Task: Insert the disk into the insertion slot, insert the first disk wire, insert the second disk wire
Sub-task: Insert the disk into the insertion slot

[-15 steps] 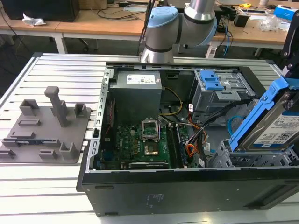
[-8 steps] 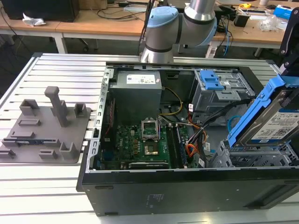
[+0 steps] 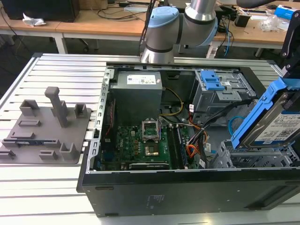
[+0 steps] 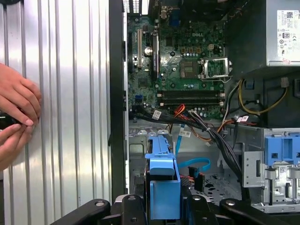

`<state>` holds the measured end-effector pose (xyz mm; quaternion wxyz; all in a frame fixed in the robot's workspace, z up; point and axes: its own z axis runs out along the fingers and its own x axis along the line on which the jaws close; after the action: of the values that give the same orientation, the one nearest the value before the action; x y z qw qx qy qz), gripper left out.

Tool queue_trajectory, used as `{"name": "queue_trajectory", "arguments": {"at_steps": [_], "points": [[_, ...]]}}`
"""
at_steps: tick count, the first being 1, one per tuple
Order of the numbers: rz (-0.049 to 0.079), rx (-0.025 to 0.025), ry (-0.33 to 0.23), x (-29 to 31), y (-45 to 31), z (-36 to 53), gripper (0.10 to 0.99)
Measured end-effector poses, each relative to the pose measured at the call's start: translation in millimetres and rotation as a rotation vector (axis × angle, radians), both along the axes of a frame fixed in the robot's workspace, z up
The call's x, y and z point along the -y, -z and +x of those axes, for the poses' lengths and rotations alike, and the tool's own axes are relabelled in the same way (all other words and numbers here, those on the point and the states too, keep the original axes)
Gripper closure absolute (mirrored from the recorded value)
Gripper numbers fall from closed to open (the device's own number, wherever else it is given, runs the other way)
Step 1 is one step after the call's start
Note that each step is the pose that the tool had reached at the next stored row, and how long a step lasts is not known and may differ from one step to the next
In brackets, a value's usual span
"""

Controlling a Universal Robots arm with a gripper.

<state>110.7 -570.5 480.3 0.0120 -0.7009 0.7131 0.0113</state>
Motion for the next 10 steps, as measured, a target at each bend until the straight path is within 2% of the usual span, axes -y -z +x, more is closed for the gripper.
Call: {"name": "queue_trajectory", "arguments": {"at_steps": [7, 10], "points": [[0.0, 0.0001, 0.001, -0.1, 0.4, 0.0, 0.722], [-0.001, 0.0001, 0.001, -3.6, 0.9, 0.0, 0.722]]}}
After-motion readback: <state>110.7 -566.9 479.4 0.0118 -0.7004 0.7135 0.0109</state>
